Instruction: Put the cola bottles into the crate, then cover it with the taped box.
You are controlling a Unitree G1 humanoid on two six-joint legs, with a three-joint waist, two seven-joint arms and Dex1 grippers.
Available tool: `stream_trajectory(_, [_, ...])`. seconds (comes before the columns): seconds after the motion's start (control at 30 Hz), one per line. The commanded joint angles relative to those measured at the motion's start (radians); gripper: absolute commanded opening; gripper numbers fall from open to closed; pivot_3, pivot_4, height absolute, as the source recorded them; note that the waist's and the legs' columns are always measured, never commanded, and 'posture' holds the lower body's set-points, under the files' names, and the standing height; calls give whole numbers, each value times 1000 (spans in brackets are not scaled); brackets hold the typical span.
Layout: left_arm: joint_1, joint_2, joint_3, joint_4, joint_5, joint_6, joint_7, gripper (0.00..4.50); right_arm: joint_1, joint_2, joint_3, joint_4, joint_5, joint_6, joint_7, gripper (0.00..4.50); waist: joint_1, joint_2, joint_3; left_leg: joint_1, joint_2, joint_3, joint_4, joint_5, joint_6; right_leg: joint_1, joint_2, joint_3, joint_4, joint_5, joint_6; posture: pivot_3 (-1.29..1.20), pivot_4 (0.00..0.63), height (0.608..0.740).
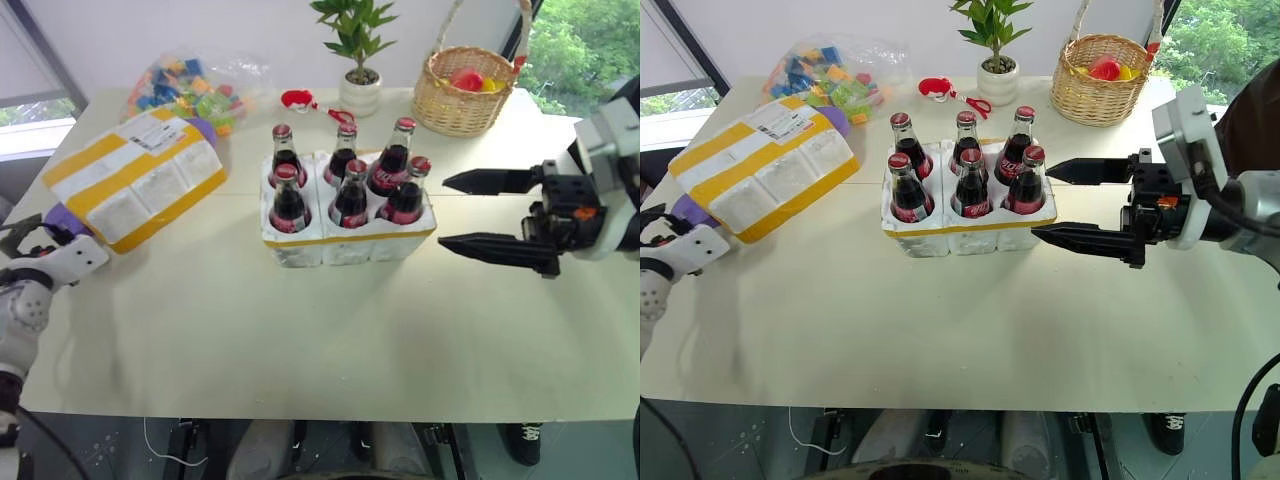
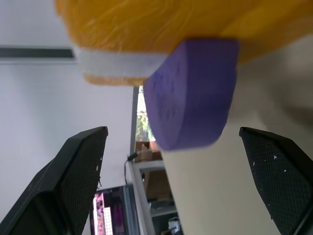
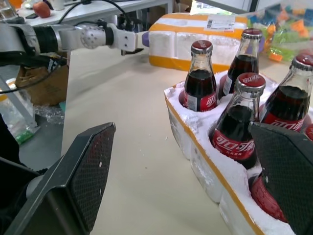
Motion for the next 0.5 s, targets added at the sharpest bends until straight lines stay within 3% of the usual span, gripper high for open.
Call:
stream_trajectory(0.03, [-84, 4, -41, 115, 22, -42, 35, 4500, 2, -18, -53, -26, 36, -3, -21, 4459, -1, 0, 0, 0, 0, 0, 0, 0, 1, 0, 0, 0, 0, 0, 0, 0, 150, 732])
stream_trajectory(0.27, [-236, -19, -129, 294, 39, -113, 62, 4500, 25, -23, -62, -30, 41, -14, -39, 4459, -1, -1, -1, 0, 0, 1, 0, 1, 2, -1, 0, 1, 2, 0, 0, 0, 150, 732])
stream_trajectory(0.37, [-257, -19, -147, 323, 34, -146, 66, 3666, 35, -23, -63, -33, 41, -20, -42, 4500, -1, -1, 0, 0, 0, 2, 1, 1, 2, -2, 0, 1, 4, 0, 0, 0, 150, 732])
stream_trajectory(0.5, [-262, -17, -147, 327, 15, -150, 73, 1610, 47, -29, -59, -26, 26, -33, -36, 4500, 0, -1, -1, 0, 0, 2, 1, 1, 2, -2, 0, 2, 5, 0, 0, 0, 150, 732])
